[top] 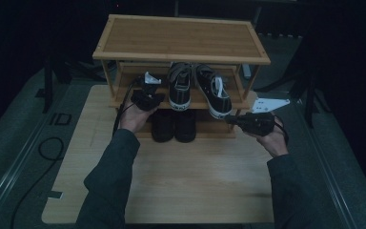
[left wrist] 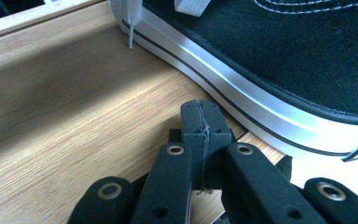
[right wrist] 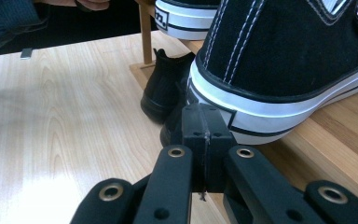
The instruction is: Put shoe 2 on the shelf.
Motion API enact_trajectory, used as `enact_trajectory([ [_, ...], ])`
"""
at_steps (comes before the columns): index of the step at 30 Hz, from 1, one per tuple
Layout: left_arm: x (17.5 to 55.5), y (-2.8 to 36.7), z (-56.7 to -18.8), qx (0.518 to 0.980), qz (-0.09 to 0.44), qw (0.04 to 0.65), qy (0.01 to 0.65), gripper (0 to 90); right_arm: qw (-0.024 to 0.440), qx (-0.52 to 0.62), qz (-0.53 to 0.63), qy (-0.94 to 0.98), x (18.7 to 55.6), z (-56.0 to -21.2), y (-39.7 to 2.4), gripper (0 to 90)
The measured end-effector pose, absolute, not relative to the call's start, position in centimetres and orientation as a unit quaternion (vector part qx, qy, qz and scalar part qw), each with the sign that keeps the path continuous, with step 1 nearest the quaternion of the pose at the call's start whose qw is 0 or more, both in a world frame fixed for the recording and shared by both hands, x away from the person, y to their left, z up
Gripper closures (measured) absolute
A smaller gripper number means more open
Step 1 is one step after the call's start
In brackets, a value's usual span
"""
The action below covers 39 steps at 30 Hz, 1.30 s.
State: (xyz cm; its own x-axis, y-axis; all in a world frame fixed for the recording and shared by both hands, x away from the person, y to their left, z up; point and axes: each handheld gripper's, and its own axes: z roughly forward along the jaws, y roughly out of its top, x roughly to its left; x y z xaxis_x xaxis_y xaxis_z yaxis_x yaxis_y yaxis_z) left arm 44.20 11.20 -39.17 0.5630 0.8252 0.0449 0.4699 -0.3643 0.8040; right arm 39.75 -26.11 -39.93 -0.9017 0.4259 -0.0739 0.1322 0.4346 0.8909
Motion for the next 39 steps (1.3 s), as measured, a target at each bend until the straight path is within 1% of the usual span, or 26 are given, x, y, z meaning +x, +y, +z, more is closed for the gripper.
enact_trajectory([
  [2, 44.2, 11.2, -39.2, 0.794, 0.228, 0.389, 0.408, 90.0, 0.150, 0.175, 0.505, 0.832, 40.0, -40.1, -26.0, 90.0],
  [4, 44.2, 11.2, -39.2, 0.794, 0.226, 0.390, 0.408, 90.0, 0.142, 0.174, 0.513, 0.828, 40.3, -40.2, -26.0, 90.0],
  [15, 44.2, 11.3, -39.2, 0.795, 0.226, 0.391, 0.406, 90.0, 0.138, 0.170, 0.517, 0.828, 40.7, -40.0, -25.3, 90.0],
  [29, 44.1, 11.3, -39.3, 0.792, 0.224, 0.396, 0.407, 90.0, 0.131, 0.147, 0.518, 0.833, 41.1, -39.6, -22.3, 90.0],
  [39, 44.1, 11.3, -39.3, 0.792, 0.226, 0.395, 0.407, 90.0, 0.125, 0.142, 0.520, 0.833, 41.3, -39.6, -21.7, 90.0],
])
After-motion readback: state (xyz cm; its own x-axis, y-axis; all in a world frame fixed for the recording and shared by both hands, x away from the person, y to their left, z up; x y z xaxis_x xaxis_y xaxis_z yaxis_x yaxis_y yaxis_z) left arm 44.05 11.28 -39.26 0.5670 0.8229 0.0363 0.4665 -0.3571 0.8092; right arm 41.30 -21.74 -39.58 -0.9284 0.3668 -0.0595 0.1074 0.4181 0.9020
